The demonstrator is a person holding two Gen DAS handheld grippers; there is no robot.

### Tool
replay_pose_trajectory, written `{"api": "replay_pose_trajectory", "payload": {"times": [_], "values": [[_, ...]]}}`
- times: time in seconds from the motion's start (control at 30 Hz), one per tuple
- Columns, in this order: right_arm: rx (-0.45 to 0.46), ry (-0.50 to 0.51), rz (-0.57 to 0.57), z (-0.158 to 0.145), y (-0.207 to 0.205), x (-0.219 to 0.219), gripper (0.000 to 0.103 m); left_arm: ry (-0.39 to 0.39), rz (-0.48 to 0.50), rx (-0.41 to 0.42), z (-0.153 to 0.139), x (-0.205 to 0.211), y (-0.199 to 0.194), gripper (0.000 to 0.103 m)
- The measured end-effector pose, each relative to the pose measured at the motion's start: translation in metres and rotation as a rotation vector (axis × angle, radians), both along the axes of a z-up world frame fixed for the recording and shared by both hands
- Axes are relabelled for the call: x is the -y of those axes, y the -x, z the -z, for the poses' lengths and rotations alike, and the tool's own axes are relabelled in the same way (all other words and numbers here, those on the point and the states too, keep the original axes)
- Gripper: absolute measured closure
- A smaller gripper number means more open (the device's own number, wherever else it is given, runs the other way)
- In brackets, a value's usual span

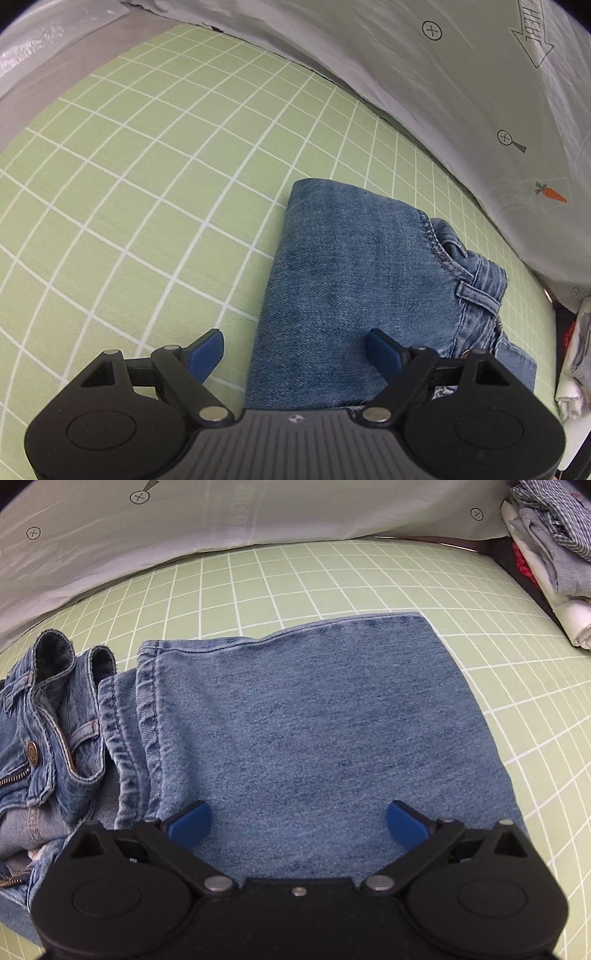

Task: Fold clothes
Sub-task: 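Grasp the folded jeans edge with the left tool and fold it over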

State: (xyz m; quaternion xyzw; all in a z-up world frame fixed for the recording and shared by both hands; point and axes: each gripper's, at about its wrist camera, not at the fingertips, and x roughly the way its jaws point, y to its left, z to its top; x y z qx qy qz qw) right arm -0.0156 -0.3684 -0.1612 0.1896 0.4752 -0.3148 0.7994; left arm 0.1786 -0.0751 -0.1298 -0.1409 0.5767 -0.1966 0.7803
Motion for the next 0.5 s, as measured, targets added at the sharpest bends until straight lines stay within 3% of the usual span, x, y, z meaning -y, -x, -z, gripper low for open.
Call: {"api": "replay_pose_trajectory", "payload": {"times": [0.1,0.17,0.23,0.3,0.5], "values": [[-0.001,-0.006,0.0,0.0,0.0,0.001,0.0,0.088,-0.014,-0.061,0.009,-0.001,-0.002,0.022],[-0.001,-0.009,-0.002,-0.001,0.001,0.002,0.0,0.133,-0.018,-0.087,0.013,-0.001,-0.002,0.033],[0.002,-0.018,-0.006,-0.002,0.002,0.003,0.0,0.173,-0.017,-0.096,0.012,-0.003,-0.001,0.057],[0.009,-0.032,-0.005,-0.004,0.005,0.005,0.0,0.248,-0.027,-0.118,0.007,-0.011,0.0,0.071],[0.067,-0.097,-0.001,-0.017,0.031,0.009,0.0,0.387,0.037,-0.066,-0.041,0.002,0.022,0.078]]}}
